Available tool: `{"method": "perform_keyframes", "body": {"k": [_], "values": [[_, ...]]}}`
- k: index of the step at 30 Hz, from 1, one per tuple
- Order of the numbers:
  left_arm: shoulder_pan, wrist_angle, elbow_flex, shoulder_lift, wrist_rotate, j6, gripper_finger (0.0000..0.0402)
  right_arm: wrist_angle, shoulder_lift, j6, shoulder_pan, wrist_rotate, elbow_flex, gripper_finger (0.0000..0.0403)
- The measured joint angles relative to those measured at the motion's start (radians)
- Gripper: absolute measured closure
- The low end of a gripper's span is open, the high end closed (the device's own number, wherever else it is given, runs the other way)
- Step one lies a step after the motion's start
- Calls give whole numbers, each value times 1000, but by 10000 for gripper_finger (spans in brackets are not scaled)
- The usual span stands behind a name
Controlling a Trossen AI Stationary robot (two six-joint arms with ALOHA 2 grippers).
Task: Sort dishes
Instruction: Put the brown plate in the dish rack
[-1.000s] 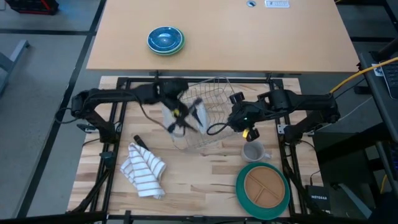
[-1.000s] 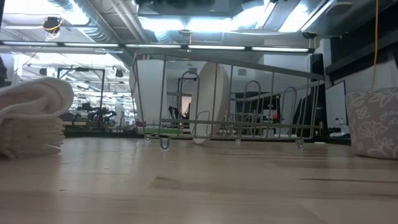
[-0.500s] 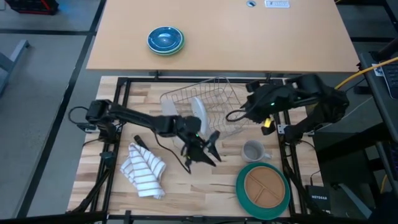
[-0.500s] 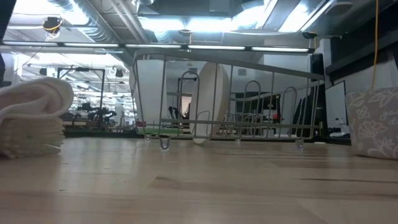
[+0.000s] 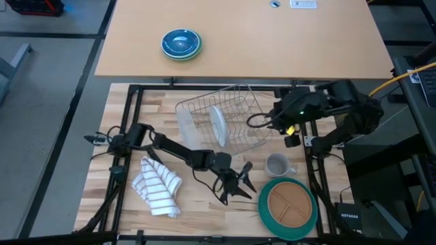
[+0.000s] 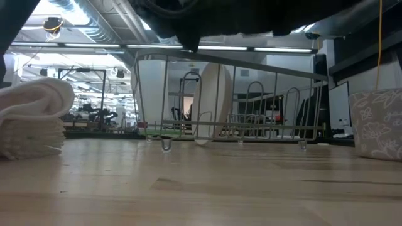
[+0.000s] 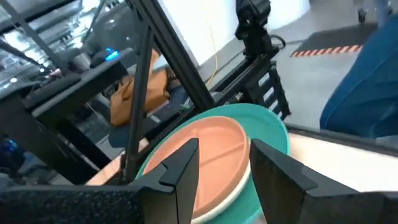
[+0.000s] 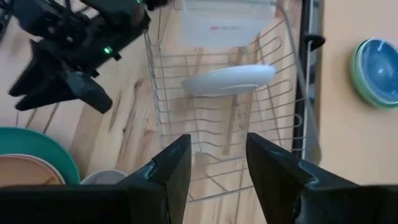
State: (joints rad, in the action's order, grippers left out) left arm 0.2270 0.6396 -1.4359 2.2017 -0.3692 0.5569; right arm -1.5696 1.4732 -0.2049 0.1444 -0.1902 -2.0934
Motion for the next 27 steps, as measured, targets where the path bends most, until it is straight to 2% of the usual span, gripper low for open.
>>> {"method": "perform_keyframes", "body": {"k": [5,12,22,27], "values": [[34,-44,-53,74,1,-17,269,-2,13,21,0,20,69,244],[64,-87,-81,100,0,-7,269,4,19,21,0,27,180,244],[96,-88,-81,66,3,0,269,4,18,26,47,18,299,244],[94,-117,-81,39,53,0,269,2,18,117,115,18,339,244]]}}
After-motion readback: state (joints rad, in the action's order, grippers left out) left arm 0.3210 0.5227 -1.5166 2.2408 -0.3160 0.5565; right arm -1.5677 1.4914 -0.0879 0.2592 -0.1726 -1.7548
